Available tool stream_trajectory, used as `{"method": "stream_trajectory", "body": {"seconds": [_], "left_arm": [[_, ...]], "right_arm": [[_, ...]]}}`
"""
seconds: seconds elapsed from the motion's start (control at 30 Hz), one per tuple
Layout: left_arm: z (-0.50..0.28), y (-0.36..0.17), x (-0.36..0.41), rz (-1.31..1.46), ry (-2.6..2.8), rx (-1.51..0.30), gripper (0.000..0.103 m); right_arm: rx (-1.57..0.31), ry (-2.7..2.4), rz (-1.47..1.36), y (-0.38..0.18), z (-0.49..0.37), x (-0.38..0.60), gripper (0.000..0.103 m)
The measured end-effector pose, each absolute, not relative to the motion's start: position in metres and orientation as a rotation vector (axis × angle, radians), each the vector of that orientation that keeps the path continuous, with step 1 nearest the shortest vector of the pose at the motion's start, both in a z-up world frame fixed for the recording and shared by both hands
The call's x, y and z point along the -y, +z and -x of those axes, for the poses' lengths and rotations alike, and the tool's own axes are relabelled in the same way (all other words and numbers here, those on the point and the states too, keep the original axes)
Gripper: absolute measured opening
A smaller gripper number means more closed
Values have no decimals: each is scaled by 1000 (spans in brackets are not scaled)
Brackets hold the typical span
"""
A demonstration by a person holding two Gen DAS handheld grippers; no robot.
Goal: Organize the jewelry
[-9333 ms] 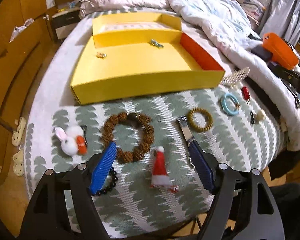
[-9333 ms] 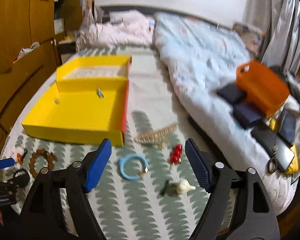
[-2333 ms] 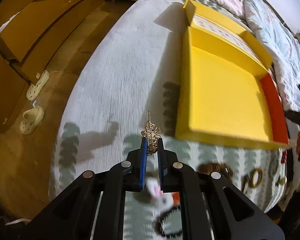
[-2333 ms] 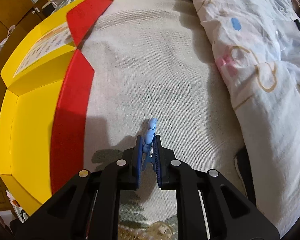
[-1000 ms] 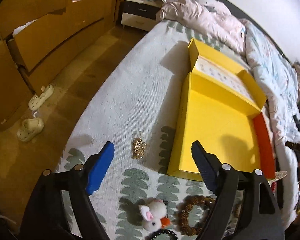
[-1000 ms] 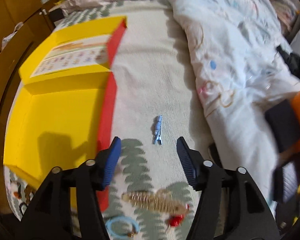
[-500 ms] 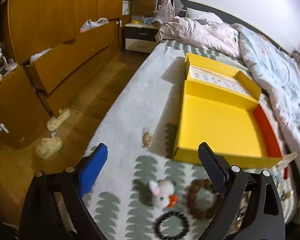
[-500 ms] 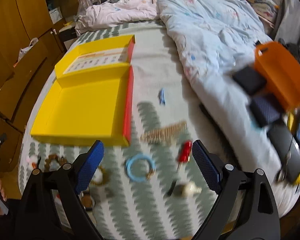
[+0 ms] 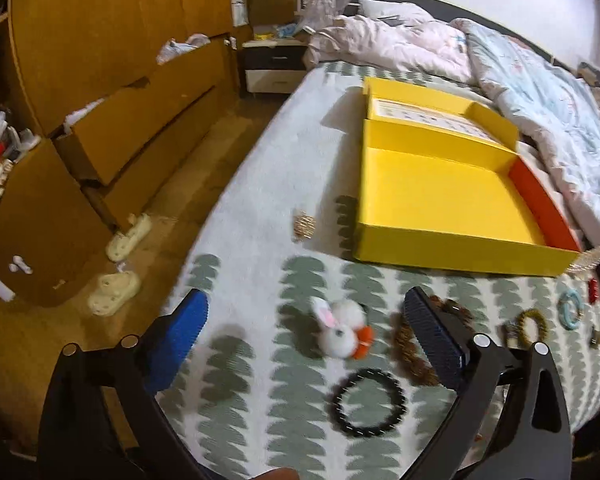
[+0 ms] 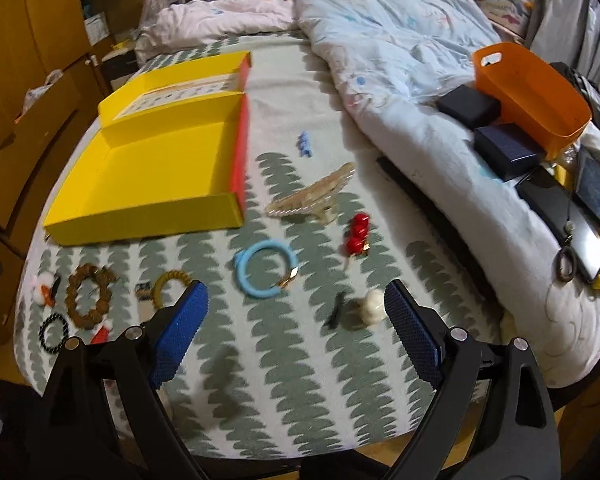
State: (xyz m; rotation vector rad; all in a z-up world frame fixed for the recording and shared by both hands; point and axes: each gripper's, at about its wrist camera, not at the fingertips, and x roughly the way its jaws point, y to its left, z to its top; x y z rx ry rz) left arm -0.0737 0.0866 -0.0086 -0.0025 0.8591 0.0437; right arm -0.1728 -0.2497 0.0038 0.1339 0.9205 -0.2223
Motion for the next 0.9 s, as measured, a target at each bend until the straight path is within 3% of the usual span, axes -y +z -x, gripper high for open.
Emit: {"method": "stream_trajectory", "body": {"seconds": [0.9], "left_arm": [[102, -6, -42, -189, 79, -738, 97]], "right_arm": [[-937, -191, 18, -18, 173, 206, 93]]}}
